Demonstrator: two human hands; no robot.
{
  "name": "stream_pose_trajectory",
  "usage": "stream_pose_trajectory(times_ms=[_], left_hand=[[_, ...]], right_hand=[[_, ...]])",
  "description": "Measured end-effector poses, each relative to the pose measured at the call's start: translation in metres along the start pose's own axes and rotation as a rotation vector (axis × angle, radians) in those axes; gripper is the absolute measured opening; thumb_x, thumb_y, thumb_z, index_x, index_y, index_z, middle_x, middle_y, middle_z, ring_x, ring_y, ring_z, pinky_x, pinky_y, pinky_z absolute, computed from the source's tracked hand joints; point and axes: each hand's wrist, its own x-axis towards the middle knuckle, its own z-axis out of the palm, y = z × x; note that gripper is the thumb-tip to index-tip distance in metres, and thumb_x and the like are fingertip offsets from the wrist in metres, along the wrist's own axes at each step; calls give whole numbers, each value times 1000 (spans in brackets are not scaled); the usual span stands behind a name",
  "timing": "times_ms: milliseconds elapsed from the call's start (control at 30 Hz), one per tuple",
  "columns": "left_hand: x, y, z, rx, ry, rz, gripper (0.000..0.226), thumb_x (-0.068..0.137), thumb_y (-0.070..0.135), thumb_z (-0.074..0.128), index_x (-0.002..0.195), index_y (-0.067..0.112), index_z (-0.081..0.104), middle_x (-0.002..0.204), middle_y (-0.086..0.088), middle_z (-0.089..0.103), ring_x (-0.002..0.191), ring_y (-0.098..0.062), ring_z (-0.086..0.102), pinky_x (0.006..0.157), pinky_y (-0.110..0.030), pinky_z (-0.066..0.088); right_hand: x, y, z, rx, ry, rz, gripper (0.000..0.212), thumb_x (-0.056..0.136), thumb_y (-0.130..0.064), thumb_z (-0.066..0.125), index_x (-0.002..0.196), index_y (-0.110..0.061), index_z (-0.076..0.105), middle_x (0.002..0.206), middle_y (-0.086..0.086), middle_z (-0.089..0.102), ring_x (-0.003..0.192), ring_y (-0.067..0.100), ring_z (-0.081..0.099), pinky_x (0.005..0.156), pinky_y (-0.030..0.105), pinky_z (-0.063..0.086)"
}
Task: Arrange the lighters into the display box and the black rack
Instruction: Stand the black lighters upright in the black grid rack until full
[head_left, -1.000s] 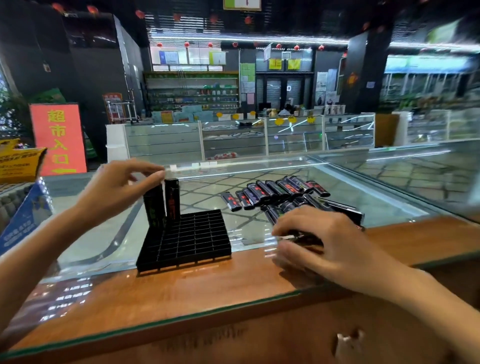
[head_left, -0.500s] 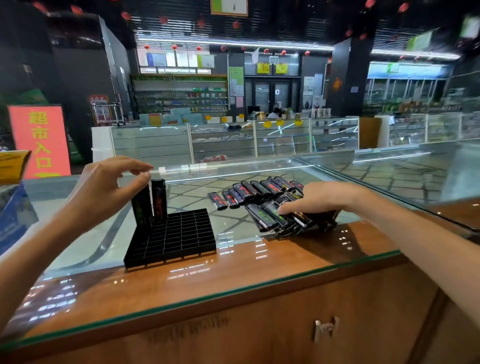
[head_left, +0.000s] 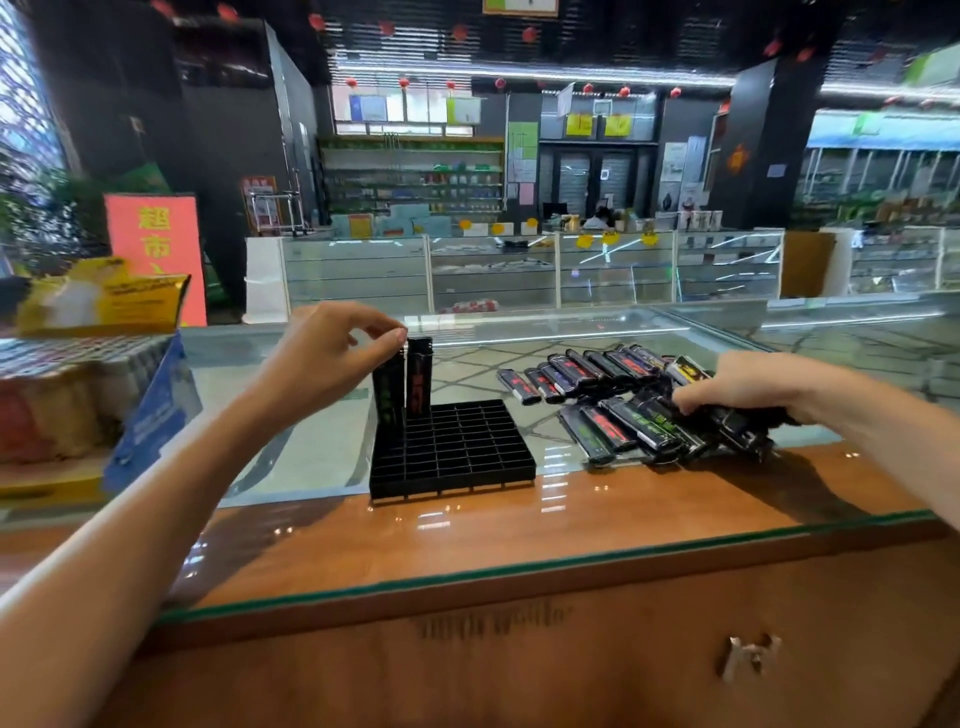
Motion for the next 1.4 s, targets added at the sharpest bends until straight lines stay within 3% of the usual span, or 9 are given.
stream_pose_trajectory(times_ms=[233, 333, 500, 700, 833, 1000, 1100, 1267, 1400], left_hand=[[3, -8, -4, 11, -54, 16, 28, 89, 25, 60, 114, 14, 66, 106, 2, 67, 88, -7, 60, 81, -29, 49], [7, -7, 3, -15, -107, -7, 33, 90, 25, 59, 120, 13, 62, 113, 1, 65, 92, -4, 59, 85, -29, 48], [15, 3, 21, -32, -70, -63, 27, 83, 25, 70, 104, 7, 71, 98, -1, 71, 74, -2, 60, 64, 1, 41], [16, 2, 21, -31, -14, -147, 15, 81, 14, 70, 91, 5, 75, 82, -5, 73, 70, -12, 64, 58, 2, 40], [15, 2, 21, -46, -63, -160, 18, 82, 17, 70, 94, 4, 74, 85, -6, 73, 75, -15, 67, 60, -1, 43], [15, -3, 13, -118, -148, -163, 43, 79, 34, 72, 110, 5, 69, 103, -6, 71, 88, -13, 67, 82, -24, 54], [10, -9, 5, -130, -126, -198, 38, 77, 31, 74, 106, 7, 71, 97, -4, 72, 83, -14, 68, 82, -34, 56], [5, -9, 2, -125, -119, -202, 35, 76, 30, 74, 103, 9, 72, 95, -2, 73, 82, -14, 68, 79, -36, 57], [3, -9, -6, -103, -82, -165, 46, 70, 36, 75, 109, 13, 68, 100, 7, 67, 85, -7, 64, 72, -19, 52]], right_hand=[[9, 15, 1, 1, 286, -30, 43, 77, -21, 74, 56, -8, 38, 52, 5, 34, 50, 19, 32, 49, 29, 21], [16, 19, 1, -48, 246, -30, 46, 75, -17, 76, 52, -10, 36, 48, 3, 31, 47, 18, 29, 47, 28, 21], [26, 27, -1, -155, 150, -47, 53, 73, -18, 79, 48, -11, 33, 36, -4, 25, 40, 16, 24, 44, 25, 17], [31, 35, -1, -59, 197, -36, 46, 64, -23, 85, 54, -6, 44, 47, 7, 40, 46, 21, 38, 49, 29, 28], [35, 44, -2, 9, 230, -26, 46, 56, -27, 89, 67, 6, 59, 54, 11, 52, 51, 25, 48, 54, 32, 37], [31, 50, -11, 187, 227, -71, 30, 39, -31, 89, 54, -11, 72, 52, 6, 67, 44, 20, 63, 46, 30, 50], [29, 47, -17, 436, 117, -140, 78, 22, -44, 85, 84, 0, 71, 77, 18, 73, 73, 34, 71, 78, 52, 55], [-9, -11, -11, 615, 79, -305, 51, 45, -31, 78, 86, -2, 67, 73, 9, 74, 59, 17, 71, 50, 35, 52], [-23, -39, -3, 673, 78, -408, 20, 72, -15, 74, 86, -3, 65, 69, 6, 73, 57, 14, 70, 49, 34, 53]])
